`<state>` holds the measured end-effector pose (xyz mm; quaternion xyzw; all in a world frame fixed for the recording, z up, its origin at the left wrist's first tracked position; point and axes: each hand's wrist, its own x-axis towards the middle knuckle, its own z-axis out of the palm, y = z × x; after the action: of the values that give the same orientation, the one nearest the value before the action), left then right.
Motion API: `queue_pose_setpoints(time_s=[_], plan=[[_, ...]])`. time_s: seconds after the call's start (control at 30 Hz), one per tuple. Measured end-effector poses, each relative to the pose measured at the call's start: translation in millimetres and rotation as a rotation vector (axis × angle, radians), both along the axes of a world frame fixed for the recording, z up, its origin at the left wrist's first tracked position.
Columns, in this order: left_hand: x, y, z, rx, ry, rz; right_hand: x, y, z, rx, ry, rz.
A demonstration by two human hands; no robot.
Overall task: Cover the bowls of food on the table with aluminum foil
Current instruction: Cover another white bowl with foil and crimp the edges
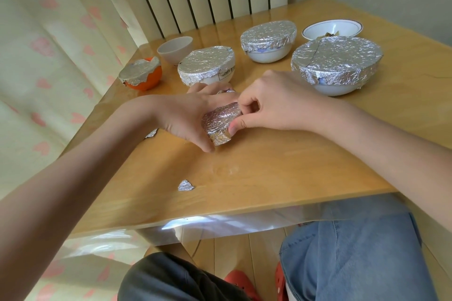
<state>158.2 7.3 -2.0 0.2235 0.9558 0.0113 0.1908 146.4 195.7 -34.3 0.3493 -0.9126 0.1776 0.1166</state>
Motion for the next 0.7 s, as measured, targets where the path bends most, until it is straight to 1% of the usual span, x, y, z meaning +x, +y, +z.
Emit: queue_pose_setpoints(time_s=[0.07, 0.13, 0.23, 0.33, 0.4, 0.47, 0.57, 0.63, 0.7], plan=[[2.7, 3.7, -0.7, 0.008, 0.018, 0.039, 4.3, 3.5, -2.3, 0.019, -0.005, 0.007], [8.3, 8.3, -3.7, 0.012, 0.063, 0.122, 10.9, 10.7, -5.5, -0.005, -0.054, 0.021], [17.0, 11.1, -8.0, -0.034, 0.137, 0.236, 23.2, 16.4, -12.9, -0.020, -0.110, 0.016], [17.0, 10.5, -6.8, -0.124, 0.068, 0.263, 29.6, 7.6, -18.4, -0.022, -0.041, -0.041], [15.9, 10.8, -1.3, -0.183, 0.049, 0.209, 28.5, 1.1, -19.8, -0.048, 0.010, -0.091], [13.5, 8.7, 6.4, -0.182, 0.049, 0.112, 25.4, -1.8, -22.5, -0.056, 0.032, -0.114], [10.4, 3.9, 10.5, -0.098, -0.010, -0.012, 24.8, -4.8, -26.5, -0.084, 0.033, -0.108], [7.6, 1.9, 6.7, -0.019, -0.026, -0.029, 25.9, -8.0, -25.9, -0.093, 0.040, -0.101], [4.0, 1.0, 1.4, 0.019, -0.019, -0.040, 25.0, -8.5, -23.2, -0.104, 0.010, -0.094]])
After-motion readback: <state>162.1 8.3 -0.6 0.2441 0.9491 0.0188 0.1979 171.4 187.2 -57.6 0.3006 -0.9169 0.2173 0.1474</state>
